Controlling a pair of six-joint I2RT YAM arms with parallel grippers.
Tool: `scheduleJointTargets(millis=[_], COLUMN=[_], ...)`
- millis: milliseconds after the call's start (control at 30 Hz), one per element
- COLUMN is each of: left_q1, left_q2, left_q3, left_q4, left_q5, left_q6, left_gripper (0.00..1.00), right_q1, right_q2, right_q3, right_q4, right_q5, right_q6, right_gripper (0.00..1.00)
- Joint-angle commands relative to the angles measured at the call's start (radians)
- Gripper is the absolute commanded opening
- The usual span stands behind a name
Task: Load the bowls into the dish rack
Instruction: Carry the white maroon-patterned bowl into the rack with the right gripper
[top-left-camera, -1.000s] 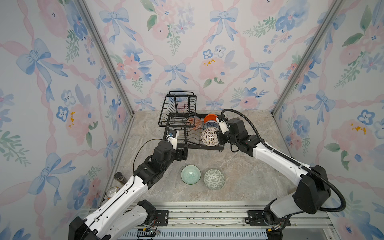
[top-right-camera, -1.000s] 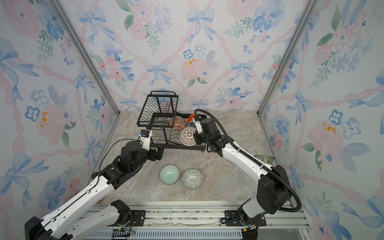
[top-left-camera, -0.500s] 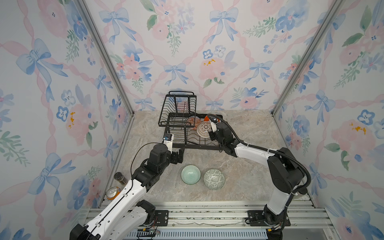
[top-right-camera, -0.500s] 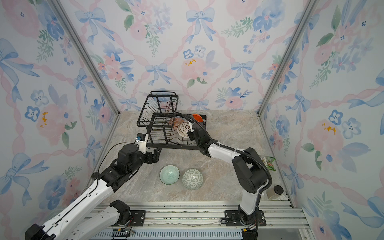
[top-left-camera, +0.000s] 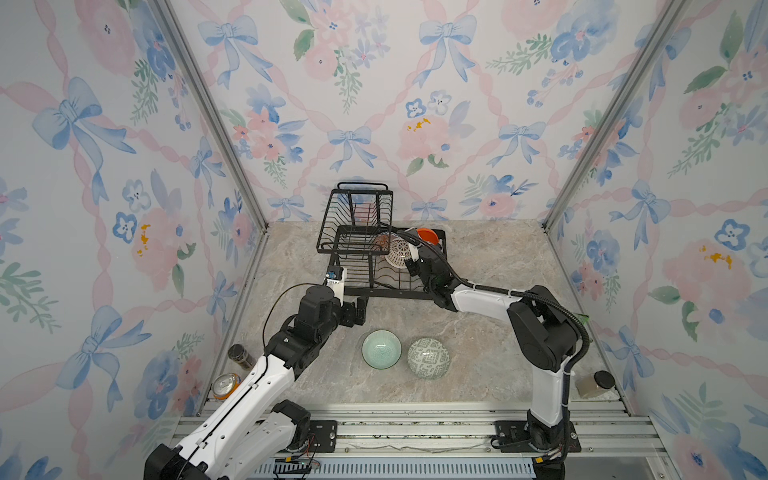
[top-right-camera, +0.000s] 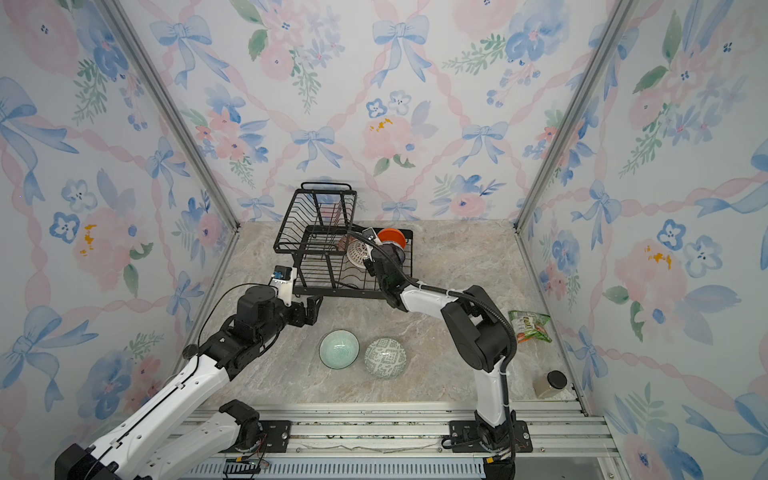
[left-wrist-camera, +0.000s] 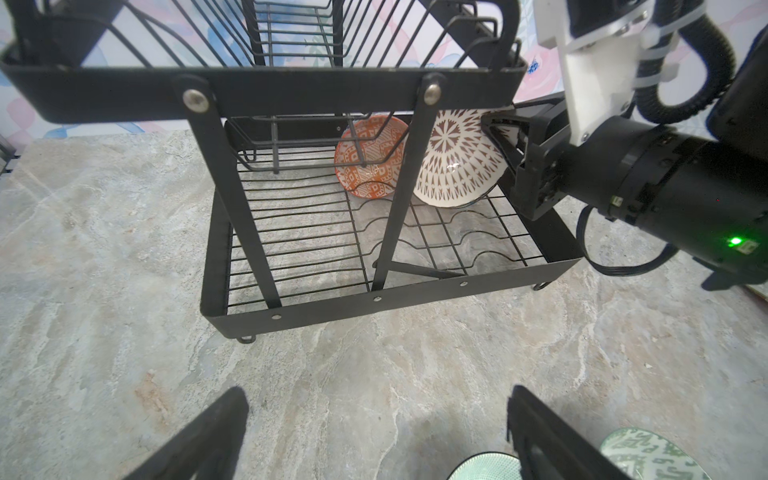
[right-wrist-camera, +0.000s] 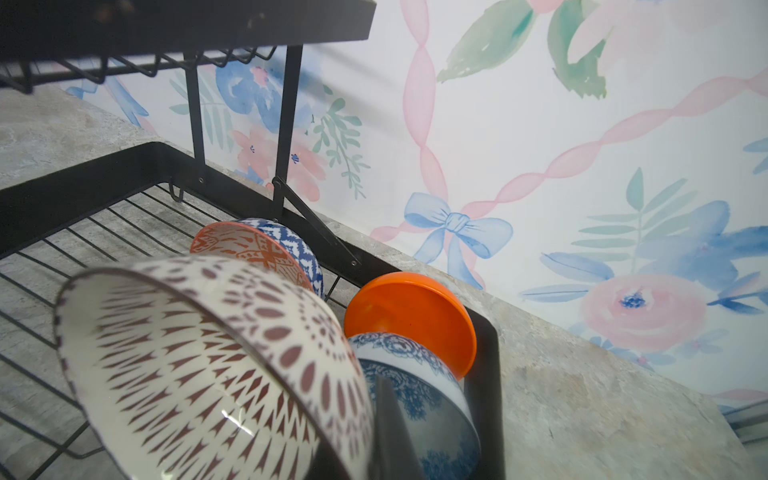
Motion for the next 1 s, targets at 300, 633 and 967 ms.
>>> scheduleJointTargets(millis=[300,633,967], left_q1=[0.013,0.015,0.014], left_q2=[0.003,-0.008,-0.013], left_q3=[0.004,-0.002,-0.006], left_q4=[0.011,0.010,0.009], left_q5=[0.035,0.038,0.038], left_q6=[-0.007,-0.007,-0.009], left_gripper=[0.98,0.98,0.98], right_q1=[0.009,0.013,0.018], right_q2=[0.097,0.160,0.206], right_q3=[0.138,0.188,0.205], right_q4=[0.040,0.037,0.058], right_q5=[0.013,0.013,0.014], right_q6=[-0.018,-0.040,-0.098], right_gripper=[0.00,0.00,0.00])
